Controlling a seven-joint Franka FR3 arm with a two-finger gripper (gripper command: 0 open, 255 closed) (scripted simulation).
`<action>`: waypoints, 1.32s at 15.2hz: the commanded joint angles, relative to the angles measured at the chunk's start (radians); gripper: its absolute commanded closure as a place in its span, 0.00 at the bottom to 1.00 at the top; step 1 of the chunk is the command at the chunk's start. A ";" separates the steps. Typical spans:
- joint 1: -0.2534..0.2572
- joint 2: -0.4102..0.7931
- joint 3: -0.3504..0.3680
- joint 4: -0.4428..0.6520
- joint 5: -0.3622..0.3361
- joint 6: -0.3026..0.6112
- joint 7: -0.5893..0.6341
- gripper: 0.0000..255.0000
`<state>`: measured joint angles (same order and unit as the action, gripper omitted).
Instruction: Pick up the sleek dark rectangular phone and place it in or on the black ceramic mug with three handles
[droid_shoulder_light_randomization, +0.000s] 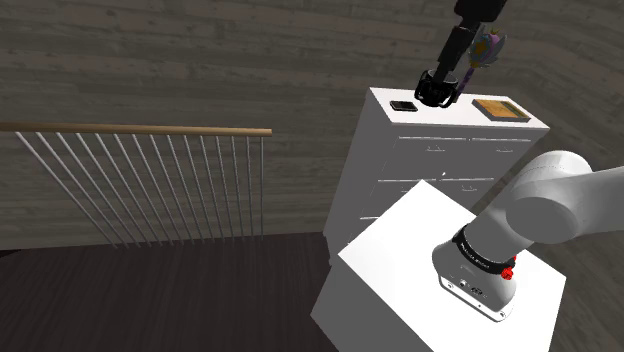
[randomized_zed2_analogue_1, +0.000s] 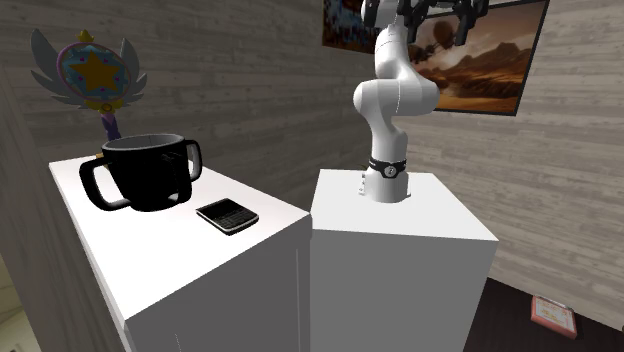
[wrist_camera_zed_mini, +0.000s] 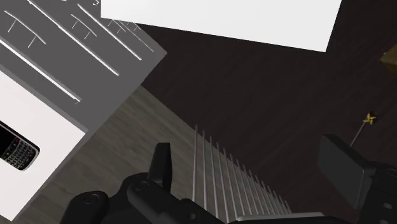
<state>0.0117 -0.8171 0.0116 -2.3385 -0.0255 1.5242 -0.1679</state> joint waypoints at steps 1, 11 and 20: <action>0.000 0.000 0.000 0.000 0.000 0.000 0.000 0.00; -0.017 0.133 -0.224 -0.079 -0.139 0.226 -0.318 0.00; -0.001 0.393 -0.423 -0.016 -0.177 0.442 -0.607 0.00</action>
<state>0.0087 -0.4524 -0.3896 -2.3629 -0.2016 1.9434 -0.7381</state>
